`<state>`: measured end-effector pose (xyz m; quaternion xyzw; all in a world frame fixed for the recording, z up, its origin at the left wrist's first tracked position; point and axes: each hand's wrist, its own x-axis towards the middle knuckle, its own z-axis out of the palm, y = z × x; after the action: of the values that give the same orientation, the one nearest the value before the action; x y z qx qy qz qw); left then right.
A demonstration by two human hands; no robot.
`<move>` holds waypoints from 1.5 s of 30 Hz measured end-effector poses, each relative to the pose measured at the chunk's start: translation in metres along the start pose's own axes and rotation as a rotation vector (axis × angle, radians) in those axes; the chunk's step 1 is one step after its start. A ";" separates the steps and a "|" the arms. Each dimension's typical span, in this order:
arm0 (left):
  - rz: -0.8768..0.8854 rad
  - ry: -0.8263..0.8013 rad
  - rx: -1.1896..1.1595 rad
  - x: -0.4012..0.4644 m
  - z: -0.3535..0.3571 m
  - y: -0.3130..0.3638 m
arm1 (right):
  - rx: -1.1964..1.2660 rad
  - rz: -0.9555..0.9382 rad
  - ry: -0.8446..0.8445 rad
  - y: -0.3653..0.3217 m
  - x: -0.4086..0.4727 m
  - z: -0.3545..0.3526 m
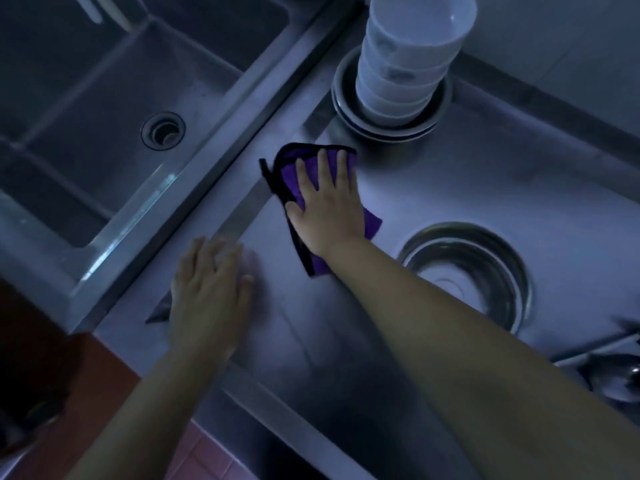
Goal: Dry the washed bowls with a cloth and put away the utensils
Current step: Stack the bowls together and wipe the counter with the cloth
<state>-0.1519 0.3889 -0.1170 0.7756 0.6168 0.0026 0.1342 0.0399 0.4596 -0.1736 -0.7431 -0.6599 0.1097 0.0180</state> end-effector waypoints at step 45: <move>0.354 -0.175 -0.049 -0.104 0.033 0.066 | 0.103 0.148 0.036 0.072 -0.342 0.018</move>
<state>-0.1084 0.2697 -0.1184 0.8657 0.4564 -0.0261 0.2038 0.0706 0.1114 -0.1556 -0.7899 -0.5960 0.1312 0.0599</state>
